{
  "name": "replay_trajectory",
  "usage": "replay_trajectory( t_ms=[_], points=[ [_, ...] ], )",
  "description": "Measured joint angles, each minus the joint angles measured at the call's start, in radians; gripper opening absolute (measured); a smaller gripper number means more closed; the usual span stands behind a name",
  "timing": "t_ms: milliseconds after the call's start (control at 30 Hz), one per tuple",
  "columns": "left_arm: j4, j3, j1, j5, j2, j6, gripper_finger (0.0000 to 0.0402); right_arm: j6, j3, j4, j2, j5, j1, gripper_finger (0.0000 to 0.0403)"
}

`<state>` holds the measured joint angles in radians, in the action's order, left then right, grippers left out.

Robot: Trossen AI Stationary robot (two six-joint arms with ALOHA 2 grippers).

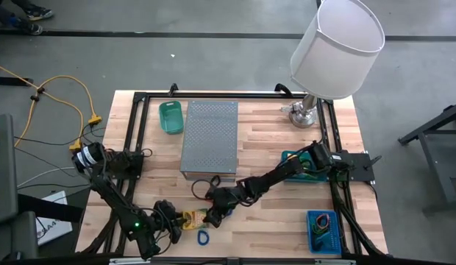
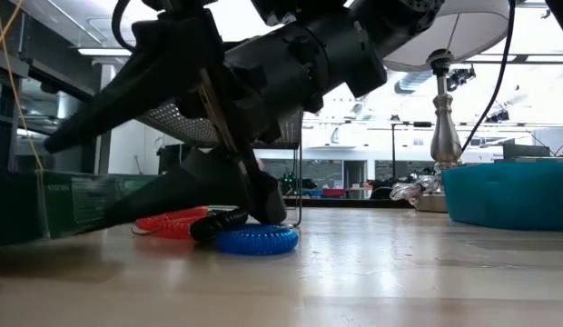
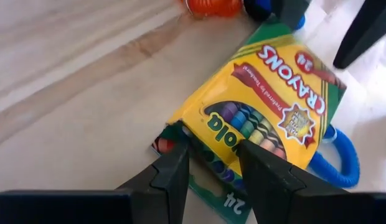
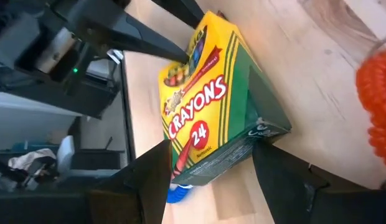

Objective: Pick & Place Office Desk Supplies
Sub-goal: Put the crayon box into the blue bin

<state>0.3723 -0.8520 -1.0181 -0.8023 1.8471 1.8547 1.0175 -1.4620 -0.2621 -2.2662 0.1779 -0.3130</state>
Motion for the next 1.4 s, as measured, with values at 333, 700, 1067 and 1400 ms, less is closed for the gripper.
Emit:
replay_trajectory(
  t_ms=[333,700,1067,1400],
  points=[
    [-0.029,-0.001,0.008,-0.049,0.046,0.034,0.0132,-0.001,-0.003,0.069,0.0,0.009,-0.002,0.021],
    [-0.065,-0.001,0.004,-0.03,0.061,0.042,0.0132,0.03,-0.006,0.126,0.003,0.045,-0.009,0.021],
    [0.082,-0.001,-0.084,-0.018,0.024,0.242,0.0132,0.025,-0.006,0.119,0.003,0.057,-0.01,0.021],
    [0.108,0.0,-0.087,-0.005,0.016,0.257,0.0132,0.025,-0.003,0.04,0.0,0.038,-0.01,0.021]
  ],
)
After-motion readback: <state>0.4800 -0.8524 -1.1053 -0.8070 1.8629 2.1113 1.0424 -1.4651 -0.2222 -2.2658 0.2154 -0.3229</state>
